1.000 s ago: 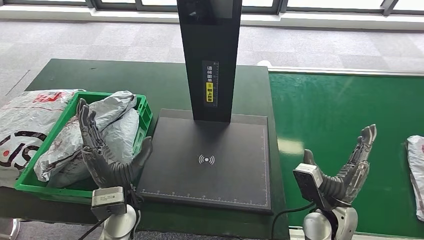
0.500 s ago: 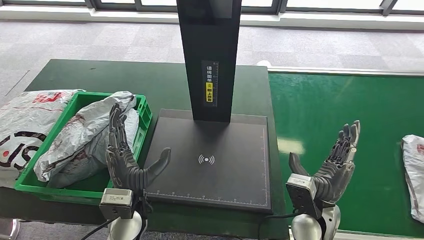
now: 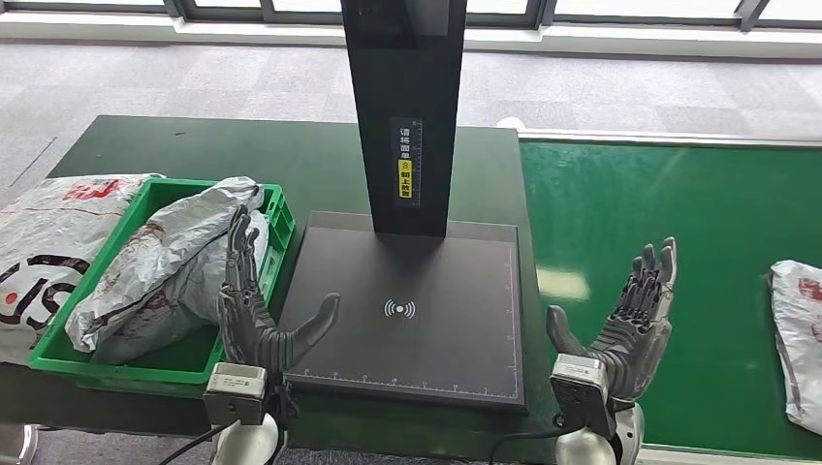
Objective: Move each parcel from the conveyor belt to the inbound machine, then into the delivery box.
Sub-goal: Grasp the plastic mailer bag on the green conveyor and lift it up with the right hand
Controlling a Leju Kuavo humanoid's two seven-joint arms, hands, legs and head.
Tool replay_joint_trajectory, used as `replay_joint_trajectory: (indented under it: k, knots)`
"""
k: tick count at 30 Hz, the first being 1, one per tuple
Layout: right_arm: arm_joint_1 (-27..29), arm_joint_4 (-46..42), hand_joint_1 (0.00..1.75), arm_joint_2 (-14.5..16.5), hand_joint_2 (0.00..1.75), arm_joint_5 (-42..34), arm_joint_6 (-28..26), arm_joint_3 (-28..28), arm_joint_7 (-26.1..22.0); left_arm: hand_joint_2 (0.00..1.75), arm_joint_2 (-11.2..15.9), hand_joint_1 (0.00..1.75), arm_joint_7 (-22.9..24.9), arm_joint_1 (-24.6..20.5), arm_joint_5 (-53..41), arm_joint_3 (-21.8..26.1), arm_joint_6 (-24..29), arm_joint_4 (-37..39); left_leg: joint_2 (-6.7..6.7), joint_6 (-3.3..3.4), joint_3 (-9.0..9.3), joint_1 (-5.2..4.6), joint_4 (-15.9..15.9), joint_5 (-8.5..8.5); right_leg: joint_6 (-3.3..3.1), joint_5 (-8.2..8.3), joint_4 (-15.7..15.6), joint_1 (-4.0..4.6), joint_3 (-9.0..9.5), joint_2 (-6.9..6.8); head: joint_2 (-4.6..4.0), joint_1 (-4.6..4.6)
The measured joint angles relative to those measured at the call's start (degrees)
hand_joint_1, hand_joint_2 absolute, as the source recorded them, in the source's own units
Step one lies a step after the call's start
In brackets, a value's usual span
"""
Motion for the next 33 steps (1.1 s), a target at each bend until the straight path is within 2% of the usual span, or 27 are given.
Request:
replay_joint_trajectory:
  k: [33]
  knots:
    - [0.11, 0.00, 0.00, -0.03, 1.75, -1.70, -0.17, 0.38, -0.72, 1.75, 0.00, 0.00, 0.48, 0.01, -0.40, 0.00, -0.51, 0.05, 0.00, 0.00, -0.08, 0.00, 0.00, 0.00, 0.00, 0.00, 0.00, 0.00, 0.00, 0.00, 0.00, 0.00]
